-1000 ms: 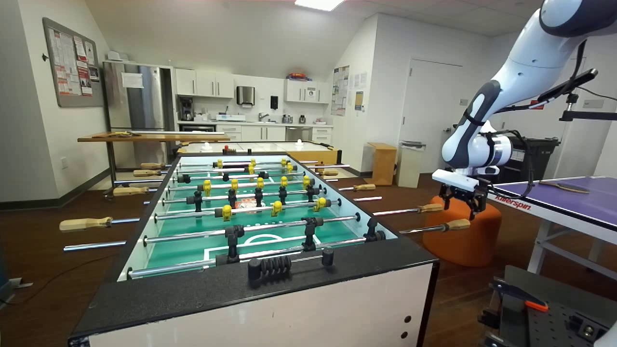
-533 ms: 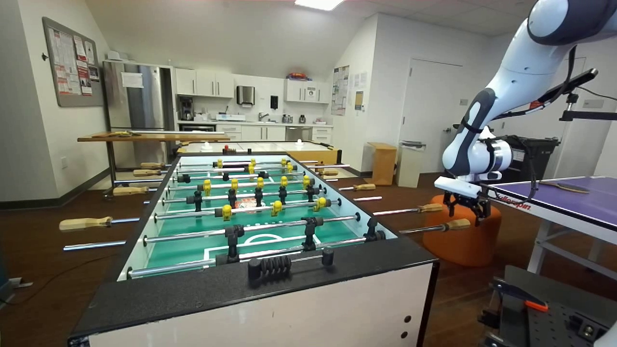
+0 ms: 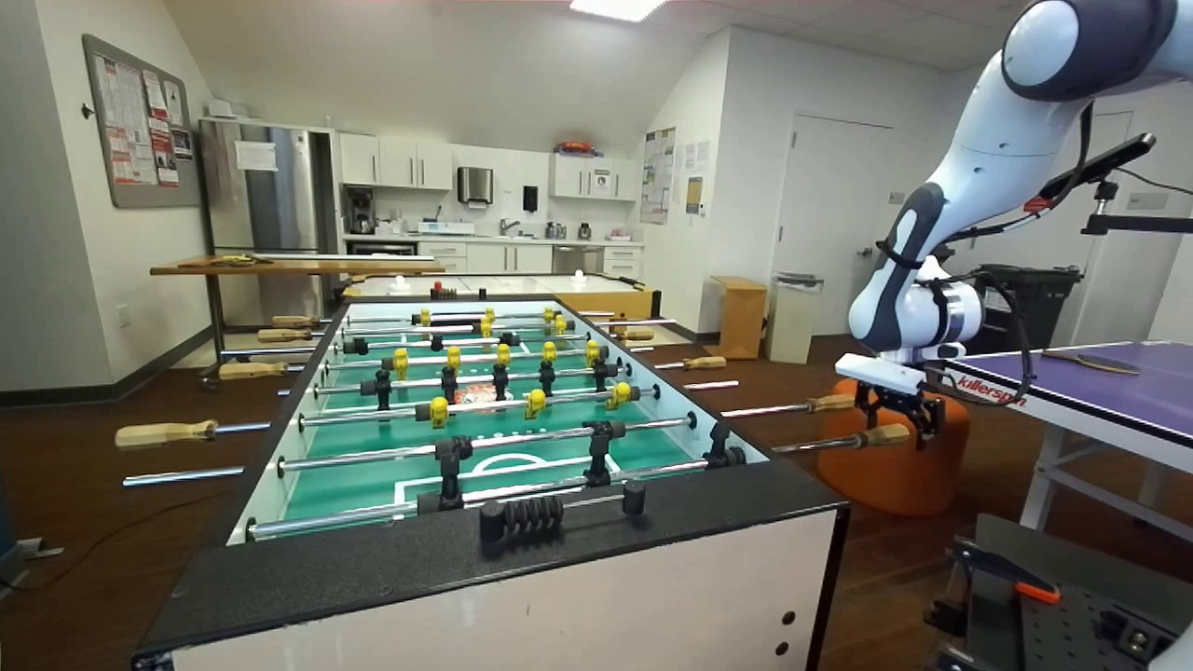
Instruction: Push in the first rod of the football table.
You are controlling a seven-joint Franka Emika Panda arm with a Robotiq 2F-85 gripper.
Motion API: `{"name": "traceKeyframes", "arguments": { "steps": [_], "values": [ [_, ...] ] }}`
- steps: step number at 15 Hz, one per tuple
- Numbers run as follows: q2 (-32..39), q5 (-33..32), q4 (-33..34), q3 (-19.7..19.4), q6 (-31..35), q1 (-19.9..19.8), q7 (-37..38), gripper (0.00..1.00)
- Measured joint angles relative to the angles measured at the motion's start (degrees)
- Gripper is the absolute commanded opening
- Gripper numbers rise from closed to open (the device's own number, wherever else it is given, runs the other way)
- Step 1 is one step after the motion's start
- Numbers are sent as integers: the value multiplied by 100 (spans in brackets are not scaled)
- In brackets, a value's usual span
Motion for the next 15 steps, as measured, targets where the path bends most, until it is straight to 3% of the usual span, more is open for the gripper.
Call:
{"name": "traceKeyframes", "arguments": {
  "steps": [7,15],
  "values": [
    [24,83,47,0,176,80,0,17],
    [36,142,34,-49,219,165,107,17]
  ]
}}
